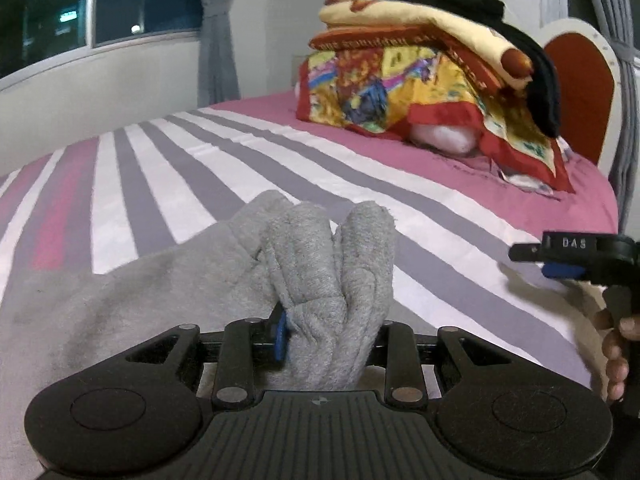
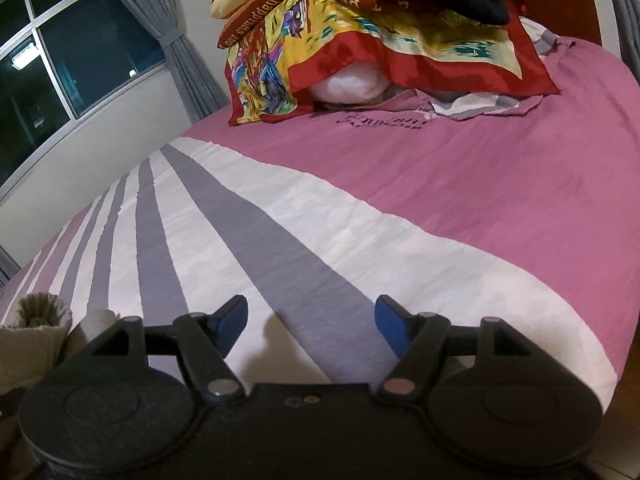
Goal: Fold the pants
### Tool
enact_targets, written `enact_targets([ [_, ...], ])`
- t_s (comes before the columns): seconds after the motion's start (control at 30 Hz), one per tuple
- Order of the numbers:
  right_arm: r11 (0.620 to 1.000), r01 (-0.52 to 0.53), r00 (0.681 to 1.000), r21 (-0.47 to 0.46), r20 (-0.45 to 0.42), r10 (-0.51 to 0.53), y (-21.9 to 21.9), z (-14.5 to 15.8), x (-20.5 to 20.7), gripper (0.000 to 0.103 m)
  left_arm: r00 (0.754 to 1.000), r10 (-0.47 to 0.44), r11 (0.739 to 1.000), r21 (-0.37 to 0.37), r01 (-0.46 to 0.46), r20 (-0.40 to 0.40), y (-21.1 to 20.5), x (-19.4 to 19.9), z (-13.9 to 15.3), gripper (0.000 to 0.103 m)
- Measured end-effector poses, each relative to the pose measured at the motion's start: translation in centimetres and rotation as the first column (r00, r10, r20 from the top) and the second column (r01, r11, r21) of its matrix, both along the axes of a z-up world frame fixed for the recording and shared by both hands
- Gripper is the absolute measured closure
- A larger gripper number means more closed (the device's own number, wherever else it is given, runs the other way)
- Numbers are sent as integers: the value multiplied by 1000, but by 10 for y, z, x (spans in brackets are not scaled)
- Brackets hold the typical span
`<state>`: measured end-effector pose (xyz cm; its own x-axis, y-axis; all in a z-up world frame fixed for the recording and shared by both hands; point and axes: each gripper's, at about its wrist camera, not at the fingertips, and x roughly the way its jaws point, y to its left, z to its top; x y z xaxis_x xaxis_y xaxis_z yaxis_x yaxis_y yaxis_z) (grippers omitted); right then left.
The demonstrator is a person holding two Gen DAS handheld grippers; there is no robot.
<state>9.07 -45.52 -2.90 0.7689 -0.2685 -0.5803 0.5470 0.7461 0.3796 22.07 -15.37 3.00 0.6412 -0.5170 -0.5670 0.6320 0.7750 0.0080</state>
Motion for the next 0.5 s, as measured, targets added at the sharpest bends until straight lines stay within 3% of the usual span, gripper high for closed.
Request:
enact_targets([
  [0.03, 1000, -1, 1000, 1, 1, 1, 1, 0, 0, 33, 1000, -17, 1000, 11, 18, -20, -7, 2, -3, 59],
  [0.1, 1000, -1, 1000, 7, 5, 1, 1, 0, -1, 32, 993, -98, 995, -15, 97, -61, -21, 0, -10, 8],
  [0.13, 1000, -2, 1000, 13, 11, 2, 0, 0, -1, 32, 983, -152, 988, -50, 147, -101, -26, -1, -13, 4],
  [0.23, 999, 1, 999, 43, 38, -2, -3, 1, -6, 32, 992, -109, 993, -52, 106, -59, -31, -11, -11, 3],
  [0.37, 996, 14, 996, 84, 89, -21, -10, 5, -20, 32, 999, 52, 981, -188, -48, 15, 18, -32, 13, 3],
  [0.43, 994, -4, 992, 107, 129, -9, -11, 8, -27, 31, 987, 158, 961, -236, -145, 38, 62, -48, 19, 3],
  [0.5, 994, -43, 986, 104, 168, 25, -7, 14, -33, 30, 958, 281, 936, -239, -260, 58, 109, -69, 16, 3],
])
